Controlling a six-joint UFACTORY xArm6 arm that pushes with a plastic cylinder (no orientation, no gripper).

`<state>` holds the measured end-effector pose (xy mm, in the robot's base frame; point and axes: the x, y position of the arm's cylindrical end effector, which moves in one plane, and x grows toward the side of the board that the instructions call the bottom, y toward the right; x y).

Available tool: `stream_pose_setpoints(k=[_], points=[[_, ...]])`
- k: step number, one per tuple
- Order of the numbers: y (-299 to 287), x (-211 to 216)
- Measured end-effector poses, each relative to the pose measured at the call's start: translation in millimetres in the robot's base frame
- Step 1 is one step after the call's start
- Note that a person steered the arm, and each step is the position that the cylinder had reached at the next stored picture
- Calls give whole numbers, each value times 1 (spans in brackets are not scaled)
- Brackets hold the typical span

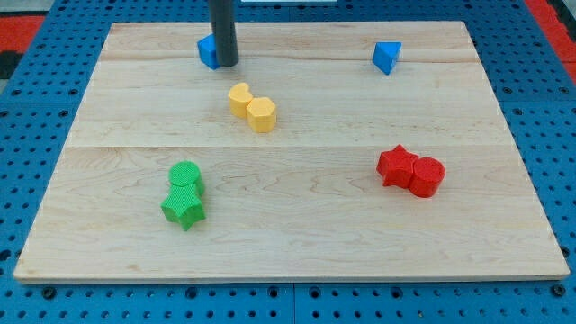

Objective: Move the blue triangle closer to the blue cube

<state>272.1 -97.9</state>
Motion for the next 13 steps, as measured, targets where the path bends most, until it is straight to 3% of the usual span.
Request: stream_pose_setpoints(k=[3, 4, 6, 7, 9, 11, 13], points=[[-47, -37], [-31, -36], [183, -33], [251, -48], [306, -27], [263, 2], [245, -27]])
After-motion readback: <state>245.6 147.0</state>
